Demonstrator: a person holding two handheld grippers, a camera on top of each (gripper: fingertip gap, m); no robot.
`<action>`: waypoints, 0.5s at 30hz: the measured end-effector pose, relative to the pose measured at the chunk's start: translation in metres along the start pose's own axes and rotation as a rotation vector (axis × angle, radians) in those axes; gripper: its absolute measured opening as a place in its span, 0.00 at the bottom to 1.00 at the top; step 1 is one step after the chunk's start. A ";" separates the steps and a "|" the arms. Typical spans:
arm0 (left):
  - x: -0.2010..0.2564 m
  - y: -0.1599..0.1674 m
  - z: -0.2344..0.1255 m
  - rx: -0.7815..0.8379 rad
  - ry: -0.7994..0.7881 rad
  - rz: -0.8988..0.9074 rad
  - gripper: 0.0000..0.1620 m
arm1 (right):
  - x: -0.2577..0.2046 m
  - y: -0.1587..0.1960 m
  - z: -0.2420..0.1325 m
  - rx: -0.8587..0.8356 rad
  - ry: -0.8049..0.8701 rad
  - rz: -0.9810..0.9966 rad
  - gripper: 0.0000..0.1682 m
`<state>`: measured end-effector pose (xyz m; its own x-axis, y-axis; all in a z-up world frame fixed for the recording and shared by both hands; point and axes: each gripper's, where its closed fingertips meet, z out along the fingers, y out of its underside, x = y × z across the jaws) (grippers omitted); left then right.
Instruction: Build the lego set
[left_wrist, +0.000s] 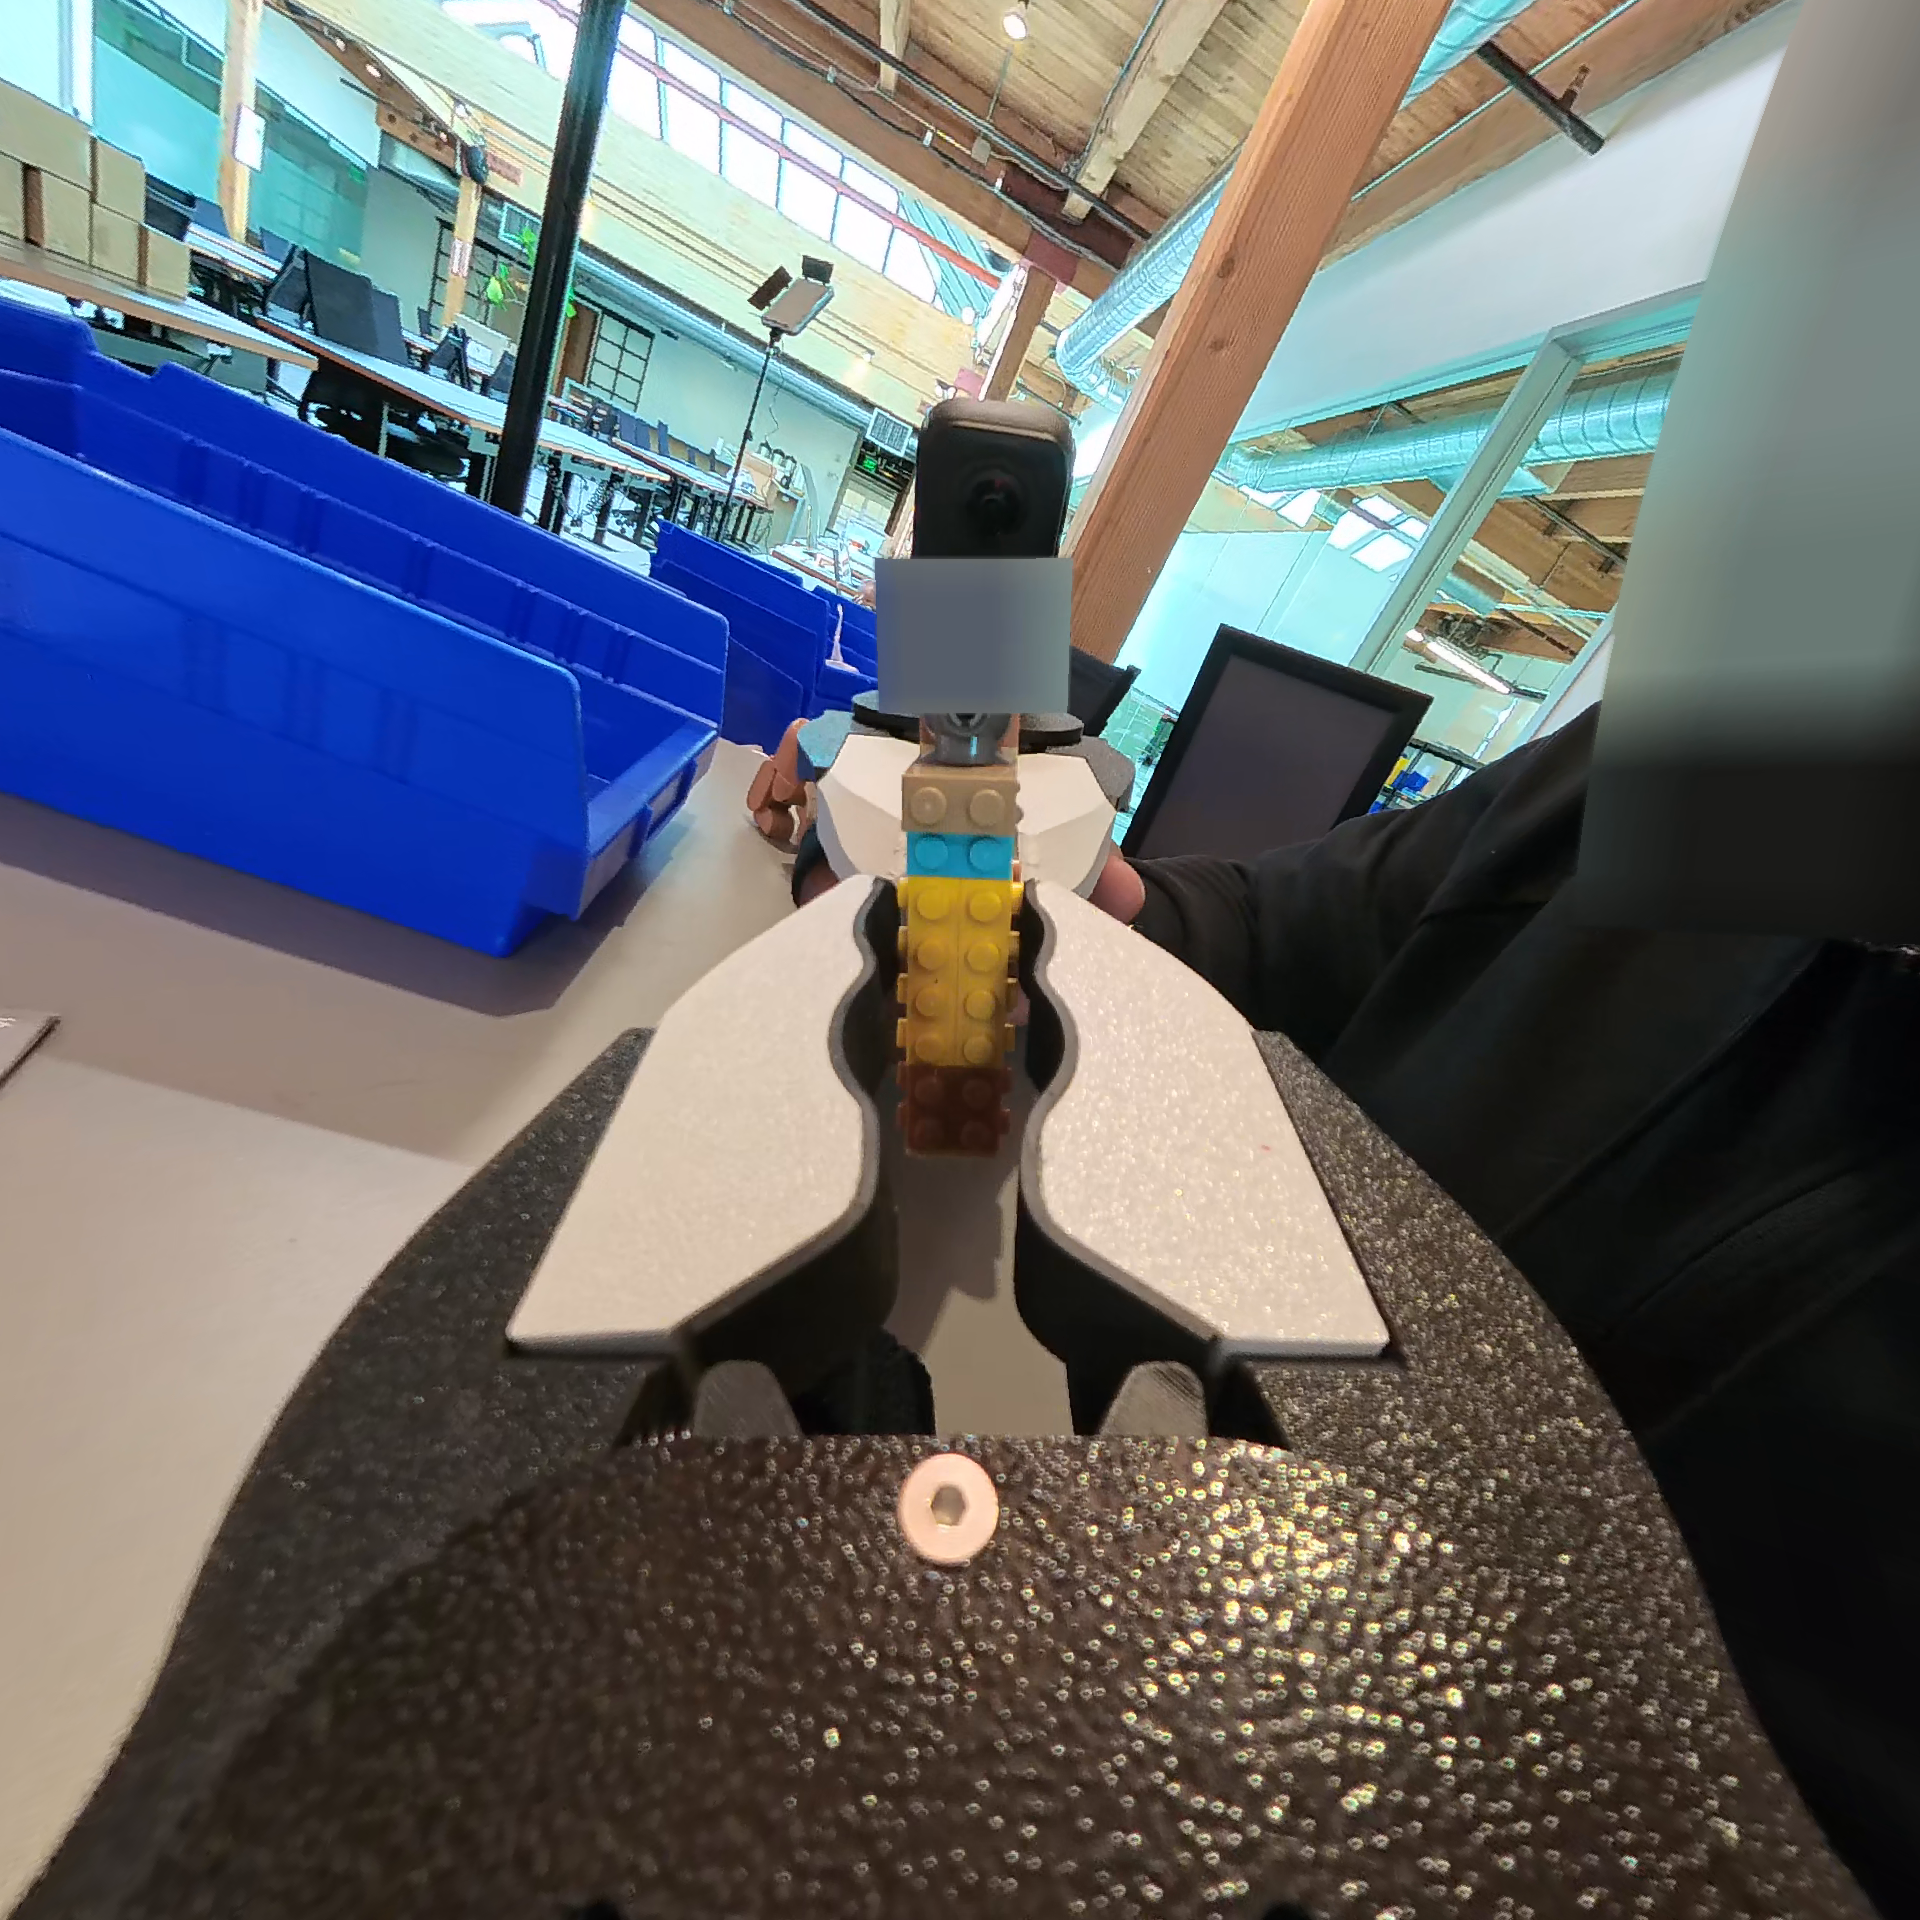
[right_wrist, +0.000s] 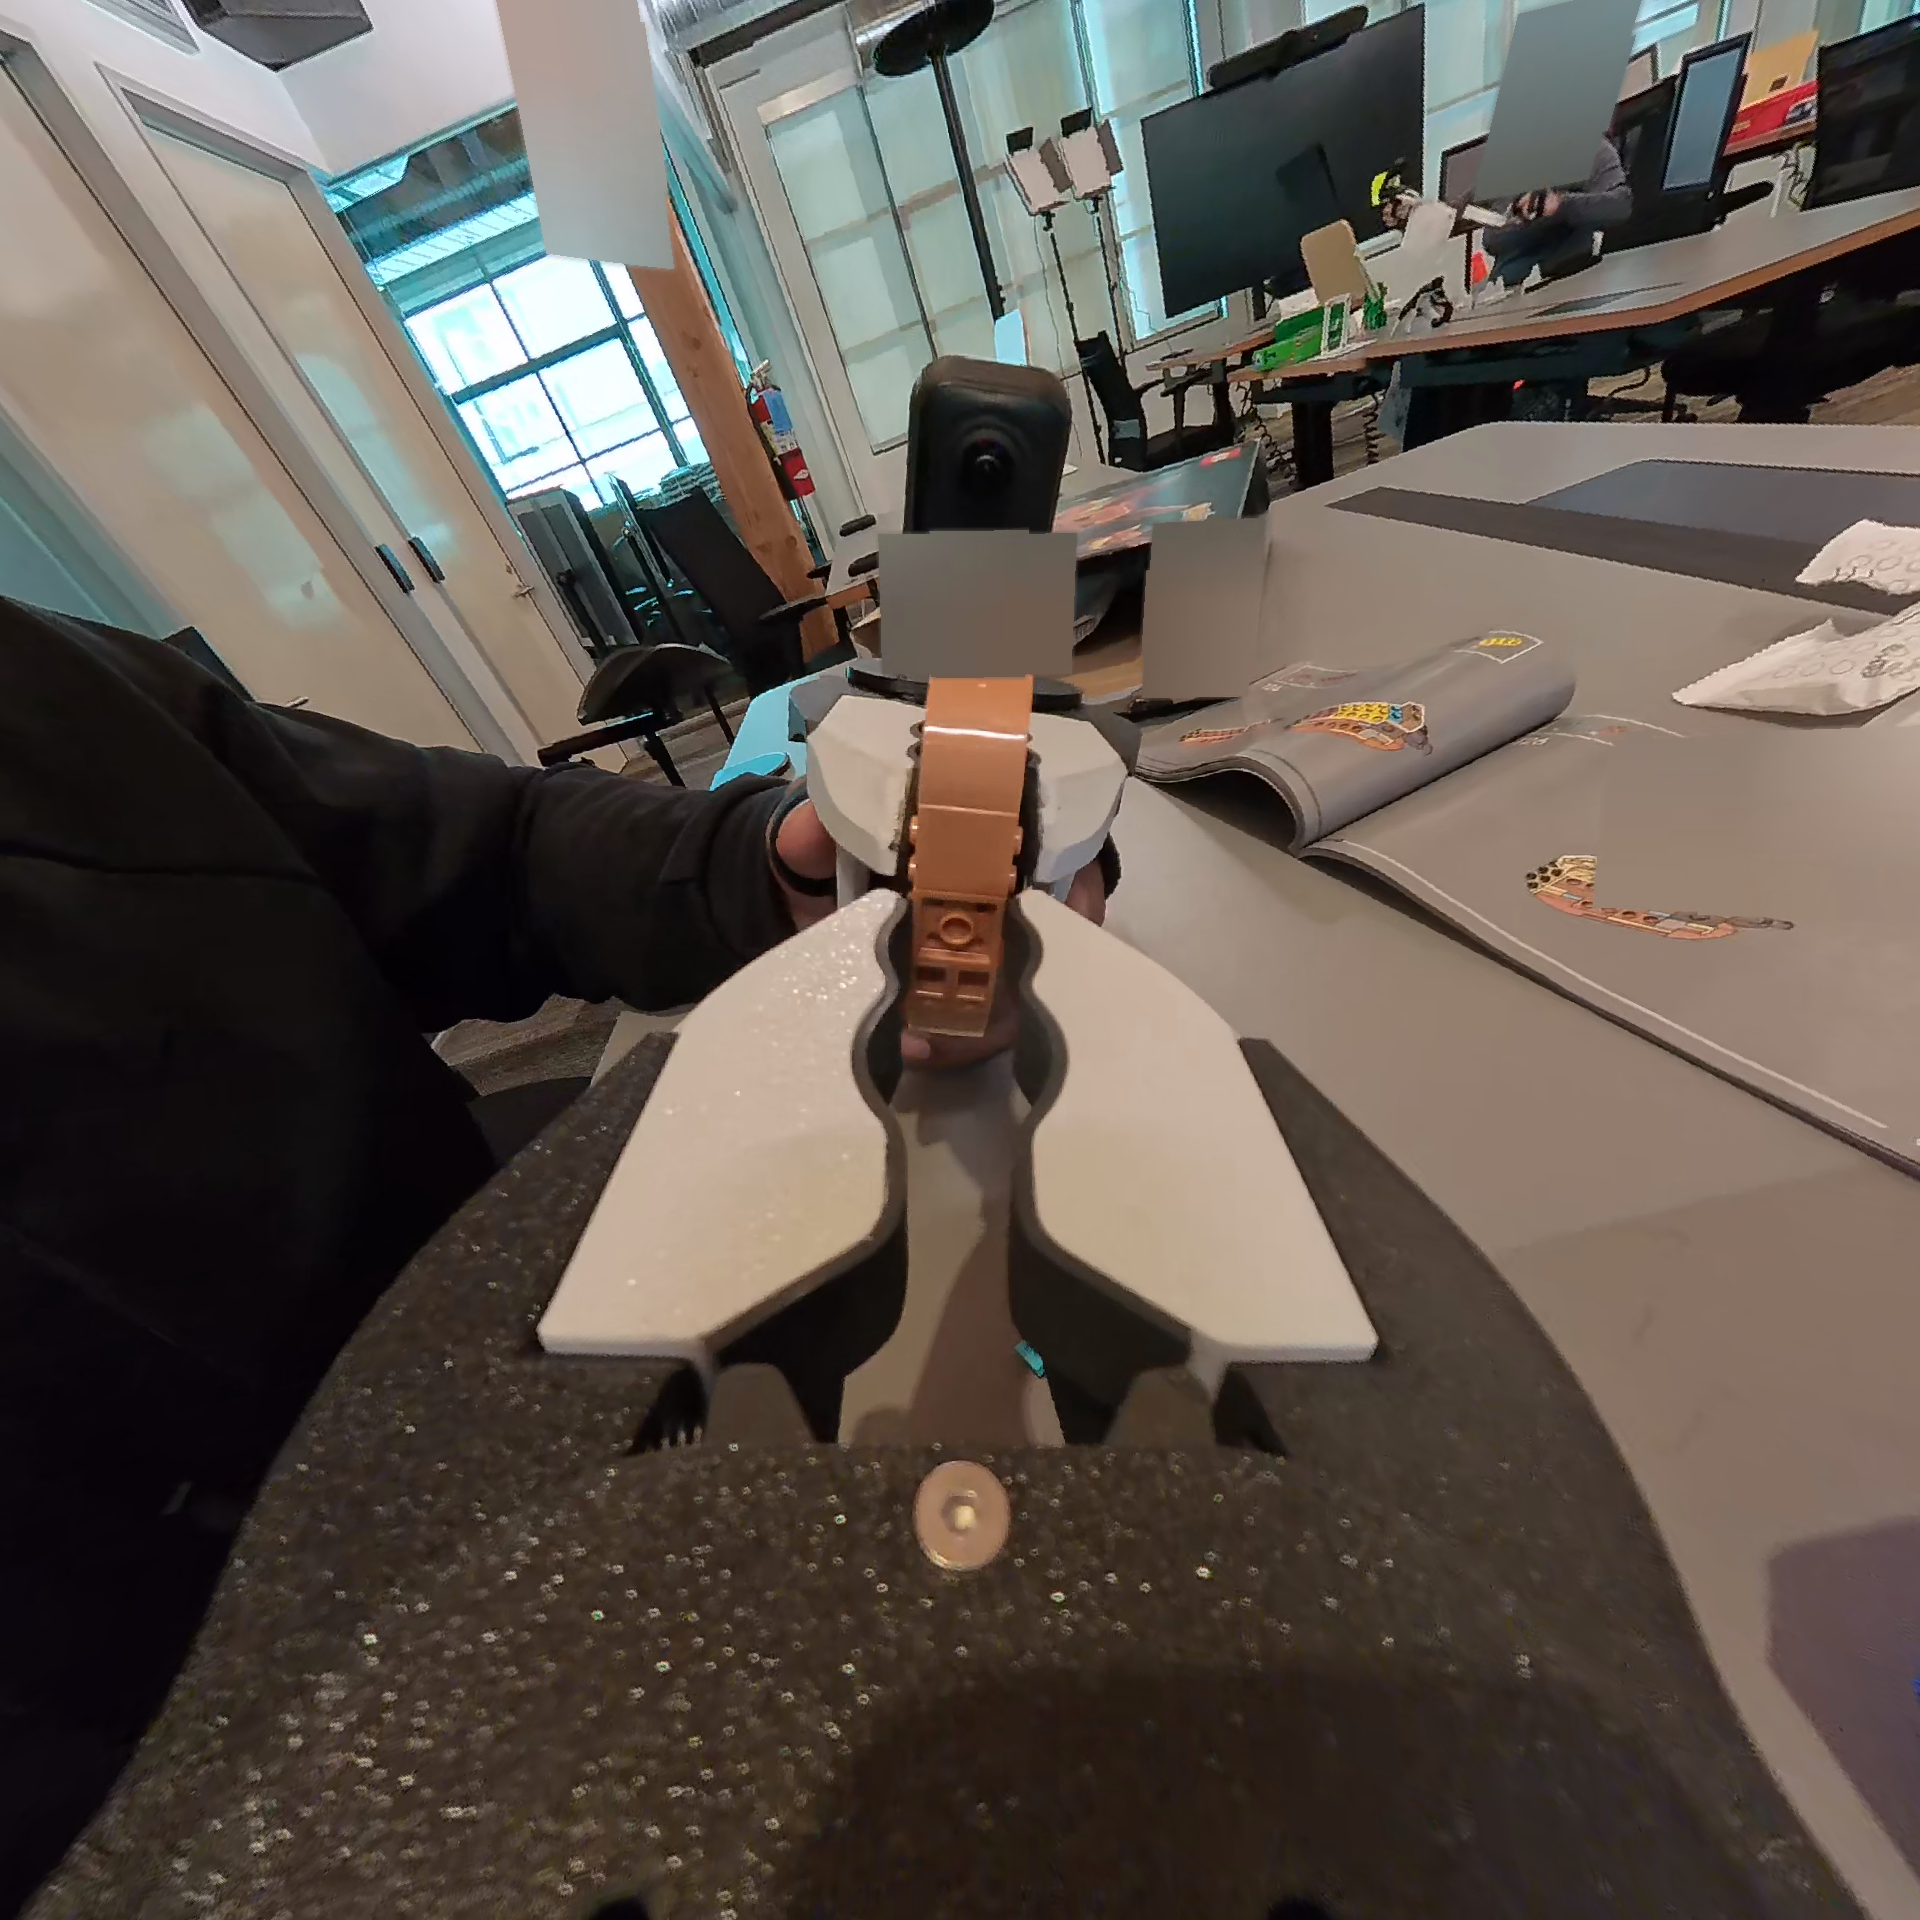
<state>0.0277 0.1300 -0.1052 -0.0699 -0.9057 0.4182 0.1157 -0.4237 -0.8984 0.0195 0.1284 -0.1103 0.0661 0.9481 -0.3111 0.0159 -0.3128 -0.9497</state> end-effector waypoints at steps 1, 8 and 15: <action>0.000 0.000 0.000 0.000 -0.001 0.001 0.13 | 0.000 0.000 0.000 0.000 0.001 0.000 0.09; -0.001 0.000 0.000 -0.002 -0.008 0.003 0.13 | 0.001 -0.001 0.000 0.002 0.010 -0.009 0.09; 0.000 0.001 0.000 -0.009 0.004 -0.004 0.13 | 0.000 -0.001 0.000 0.000 0.009 -0.025 0.10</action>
<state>0.0276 0.1296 -0.1063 -0.0739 -0.9037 0.4217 0.1061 -0.4276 -0.8977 0.0196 0.1285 -0.1095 0.0748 0.9550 -0.2870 0.0174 -0.2891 -0.9572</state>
